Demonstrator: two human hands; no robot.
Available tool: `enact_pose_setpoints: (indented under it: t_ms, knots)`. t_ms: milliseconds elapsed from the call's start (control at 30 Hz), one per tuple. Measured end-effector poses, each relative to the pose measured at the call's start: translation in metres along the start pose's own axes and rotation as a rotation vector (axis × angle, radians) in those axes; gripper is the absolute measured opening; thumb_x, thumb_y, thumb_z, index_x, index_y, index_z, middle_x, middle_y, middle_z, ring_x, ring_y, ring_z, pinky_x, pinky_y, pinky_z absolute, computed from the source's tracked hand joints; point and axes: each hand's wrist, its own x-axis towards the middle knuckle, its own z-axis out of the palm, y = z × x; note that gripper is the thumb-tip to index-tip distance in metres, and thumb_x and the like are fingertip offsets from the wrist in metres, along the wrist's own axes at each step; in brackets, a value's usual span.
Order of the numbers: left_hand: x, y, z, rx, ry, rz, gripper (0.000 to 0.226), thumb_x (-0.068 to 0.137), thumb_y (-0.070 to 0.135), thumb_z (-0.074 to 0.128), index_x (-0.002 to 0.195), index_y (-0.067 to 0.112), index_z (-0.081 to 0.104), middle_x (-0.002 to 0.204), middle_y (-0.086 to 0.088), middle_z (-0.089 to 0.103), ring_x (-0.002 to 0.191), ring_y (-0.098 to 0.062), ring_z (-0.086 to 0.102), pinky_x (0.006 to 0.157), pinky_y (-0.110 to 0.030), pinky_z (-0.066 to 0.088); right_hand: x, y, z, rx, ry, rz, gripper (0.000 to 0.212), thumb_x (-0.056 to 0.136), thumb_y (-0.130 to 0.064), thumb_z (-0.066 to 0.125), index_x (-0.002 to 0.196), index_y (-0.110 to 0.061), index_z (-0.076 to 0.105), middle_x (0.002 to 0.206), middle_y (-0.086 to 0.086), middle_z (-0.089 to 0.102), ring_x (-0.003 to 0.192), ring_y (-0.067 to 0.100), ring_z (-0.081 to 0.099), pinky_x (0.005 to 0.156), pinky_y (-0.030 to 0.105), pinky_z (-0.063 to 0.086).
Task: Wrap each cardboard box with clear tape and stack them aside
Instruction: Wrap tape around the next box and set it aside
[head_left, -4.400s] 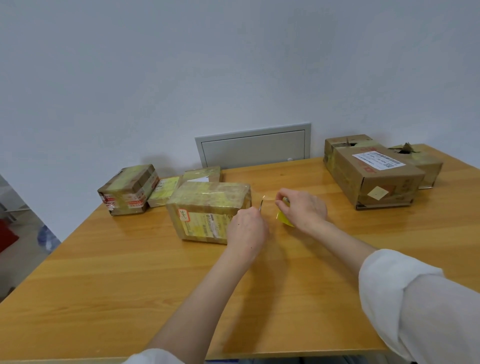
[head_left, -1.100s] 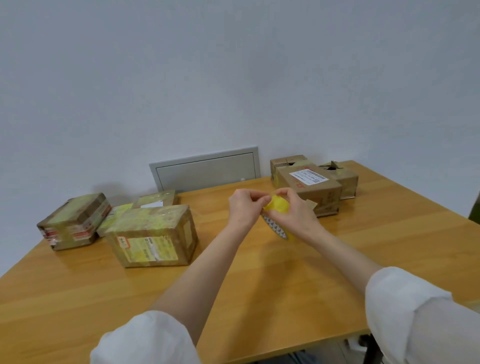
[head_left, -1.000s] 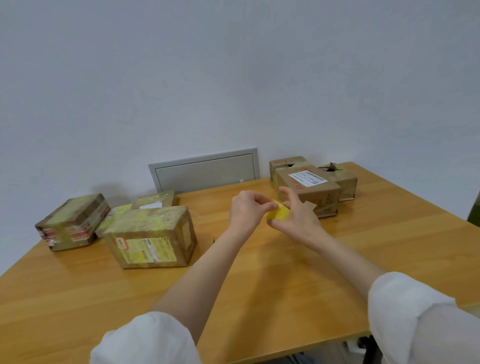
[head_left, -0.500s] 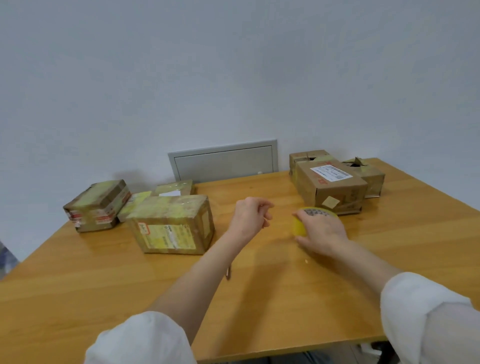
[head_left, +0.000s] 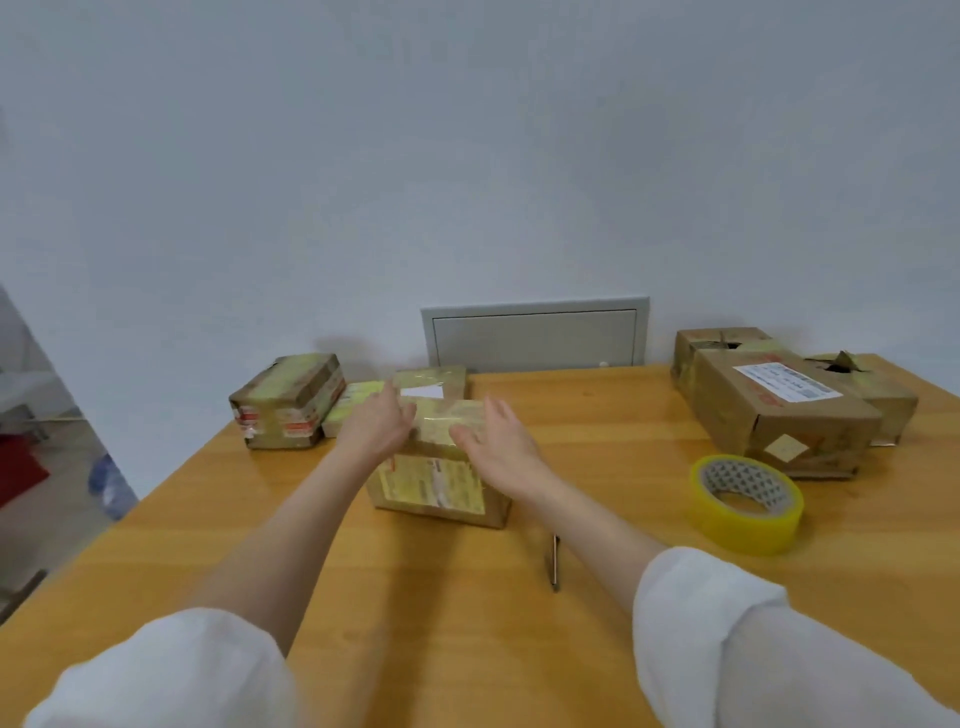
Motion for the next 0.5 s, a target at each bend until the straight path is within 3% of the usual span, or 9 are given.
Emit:
enact_pose_setpoints:
  t_ms: [100,167,333,433,500]
  knots:
    - [0.001,-0.016,-0.001,-0.078,-0.03,-0.087,0.057,0.099,0.038,0.043,0.136,-0.004,0.04,0.133,-0.021,0.052,0.119,-0.036,0.051,0.092,-0.039,0.041,0.011,0.003,0.018,0.101,0.022,0.106,0.08,0.099,-0.044,0.045,0.154,-0.014,-0.004,0.161,0.003,-0.013,0.149,0.028,0.005,0.117,0.043,0.016]
    - [0.005,-0.027,0.002,-0.275,-0.106,-0.204,0.062,0.097,0.047,0.043,0.134,-0.003,0.043,0.133,-0.02,0.051,0.119,-0.035,0.05,0.094,-0.039,0.043,0.015,0.007,0.016,0.231,0.018,0.176,0.092,0.095,-0.044,0.053,0.153,-0.017,-0.012,0.161,0.004,-0.012,0.149,0.027,0.005,0.118,0.044,0.014]
    - [0.004,-0.037,0.002,-0.511,-0.202,-0.279,0.059,0.094,0.052,0.045,0.13,0.005,0.048,0.12,-0.013,0.059,0.105,-0.029,0.059,0.09,-0.045,0.051,0.015,0.018,0.006,0.427,-0.039,0.25,0.105,0.088,-0.045,0.064,0.153,-0.016,-0.013,0.16,0.007,0.018,0.145,0.027,0.023,0.117,0.039,0.023]
    - [-0.006,-0.03,-0.001,-0.514,-0.253,-0.273,0.05,0.095,0.049,0.045,0.118,0.006,0.053,0.107,-0.011,0.065,0.094,-0.025,0.065,0.082,-0.041,0.055,0.01,0.028,-0.003,0.411,-0.062,0.257,0.099,0.084,-0.047,0.069,0.154,-0.016,0.006,0.15,0.004,0.04,0.133,0.024,0.044,0.111,0.042,0.037]
    - [-0.016,-0.023,0.0,-0.51,-0.266,-0.256,0.046,0.096,0.049,0.044,0.113,0.007,0.054,0.104,-0.012,0.067,0.092,-0.024,0.066,0.08,-0.039,0.056,0.003,0.033,-0.012,0.376,-0.067,0.243,0.09,0.085,-0.044,0.069,0.152,-0.013,0.017,0.144,0.004,0.048,0.126,0.023,0.051,0.105,0.038,0.043]
